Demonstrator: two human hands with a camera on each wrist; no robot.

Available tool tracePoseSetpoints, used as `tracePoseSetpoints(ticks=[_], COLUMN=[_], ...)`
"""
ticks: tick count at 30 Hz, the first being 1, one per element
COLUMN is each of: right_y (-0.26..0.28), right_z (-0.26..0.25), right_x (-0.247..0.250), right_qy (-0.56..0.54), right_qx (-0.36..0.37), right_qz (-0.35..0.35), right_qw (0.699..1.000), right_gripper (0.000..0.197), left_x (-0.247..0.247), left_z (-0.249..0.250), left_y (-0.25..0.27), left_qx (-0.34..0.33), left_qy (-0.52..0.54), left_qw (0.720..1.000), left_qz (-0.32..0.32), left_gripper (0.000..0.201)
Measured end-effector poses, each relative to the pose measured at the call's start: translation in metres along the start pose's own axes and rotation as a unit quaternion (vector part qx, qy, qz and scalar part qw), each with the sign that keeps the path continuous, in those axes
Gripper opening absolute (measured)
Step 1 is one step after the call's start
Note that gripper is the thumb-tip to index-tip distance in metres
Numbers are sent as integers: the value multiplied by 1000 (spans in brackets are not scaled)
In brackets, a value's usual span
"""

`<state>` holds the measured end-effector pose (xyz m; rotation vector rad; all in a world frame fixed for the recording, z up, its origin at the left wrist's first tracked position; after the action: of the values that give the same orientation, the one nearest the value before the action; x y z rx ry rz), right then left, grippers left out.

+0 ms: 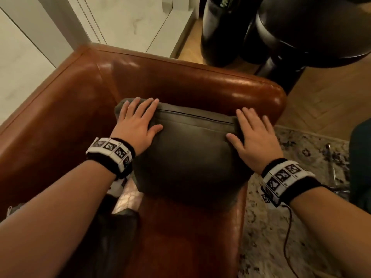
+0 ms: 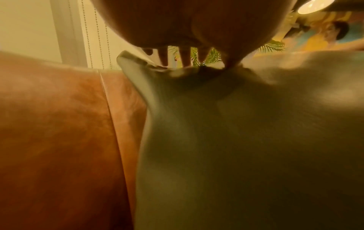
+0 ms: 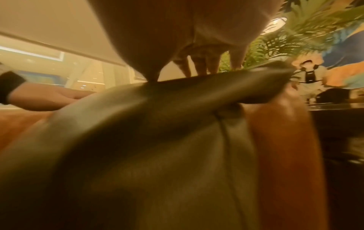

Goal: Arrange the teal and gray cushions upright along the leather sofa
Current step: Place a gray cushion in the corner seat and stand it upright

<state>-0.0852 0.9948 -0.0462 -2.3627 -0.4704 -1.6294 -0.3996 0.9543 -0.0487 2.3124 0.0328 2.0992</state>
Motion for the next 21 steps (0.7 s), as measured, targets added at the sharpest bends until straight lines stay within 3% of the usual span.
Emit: tracePoseSetpoints(ticks=[2,5,9,11,14,16,19,21], right_y=[-12,-23,-31,-33,-20,6,37,39], right_z=[-7,-12,-17,-19,-36,-67,-93,-70], right_x=[0,12,20,21,14,-8,-55,-65], right_qy=[-33,-105,-115,-100,-25,-30,-31,0], right_qx=[8,-7,-40,-57,-31,14,52,31], right_qz=[-20,51,63,41,48,66,6,-2], right_qw=[999,993,991,992,998,997,998,1000], right_gripper=[55,32,23,25,41,55,64,67], left_x=[6,14,24,26,22,17,-12,-31], left_z=[-5,-10,-2,5,24,54,95,84], left_y=[-14,-30,-37,-37,-20,6,41,39], left_qx=[-21,-8,30,51,43,-19,-119,-106], left_qy=[19,59,43,41,30,24,-4,-36], left_qw=[999,997,999,998,998,996,992,993], left_qz=[-26,-40,6,18,46,87,35,24], left_gripper=[70,55,26,22,38,59,66,65])
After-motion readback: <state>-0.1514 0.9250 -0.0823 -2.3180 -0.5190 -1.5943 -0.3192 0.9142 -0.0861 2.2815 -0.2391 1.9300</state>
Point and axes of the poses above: each hand's wrist, its own y-axis away from the middle knuckle, its own x-axis out of the back of the hand, z = x × y, the point moved 4 cm from there along -y, towards the middle knuckle, and after that the axes turned 12 degrees about -y, right-handed, at the moved point
